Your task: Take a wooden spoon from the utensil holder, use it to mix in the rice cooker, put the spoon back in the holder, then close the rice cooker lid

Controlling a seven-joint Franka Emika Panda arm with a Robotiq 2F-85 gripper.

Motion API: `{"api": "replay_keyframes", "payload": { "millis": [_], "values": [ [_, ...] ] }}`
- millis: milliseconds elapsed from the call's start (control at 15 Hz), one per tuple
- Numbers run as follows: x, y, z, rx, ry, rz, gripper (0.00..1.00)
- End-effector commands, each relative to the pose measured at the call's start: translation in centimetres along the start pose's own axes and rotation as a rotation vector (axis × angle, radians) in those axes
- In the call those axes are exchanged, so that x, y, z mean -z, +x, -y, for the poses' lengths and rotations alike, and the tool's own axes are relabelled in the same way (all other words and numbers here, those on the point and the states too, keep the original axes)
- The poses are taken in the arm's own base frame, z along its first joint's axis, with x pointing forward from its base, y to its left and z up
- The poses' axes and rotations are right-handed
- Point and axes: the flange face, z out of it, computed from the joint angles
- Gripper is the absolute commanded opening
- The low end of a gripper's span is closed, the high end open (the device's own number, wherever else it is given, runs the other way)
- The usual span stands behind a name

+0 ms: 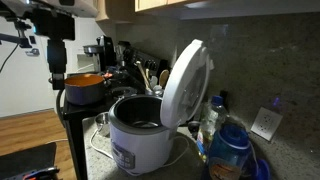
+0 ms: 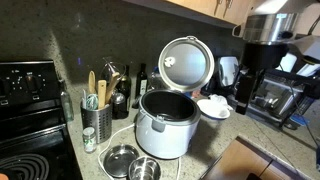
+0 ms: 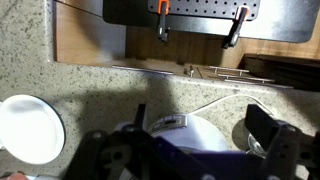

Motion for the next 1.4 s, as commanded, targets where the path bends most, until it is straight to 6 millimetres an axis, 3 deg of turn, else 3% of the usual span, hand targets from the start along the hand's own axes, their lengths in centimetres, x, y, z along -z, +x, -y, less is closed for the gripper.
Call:
{"api": "replay_keyframes", "payload": {
  "millis": [0, 667, 1067, 1333],
  "values": [
    [0.1, 0.0, 0.0, 0.000, 0.000, 0.001, 1.00],
    [0.1, 0.0, 0.0, 0.000, 0.000, 0.001, 1.00],
    [-0.4, 5.1, 2.7, -0.285, 0.128, -0.116, 1.00],
    [-1.1, 9.9, 7.2, -0.483, 0.234, -0.210, 1.00]
  ]
}}
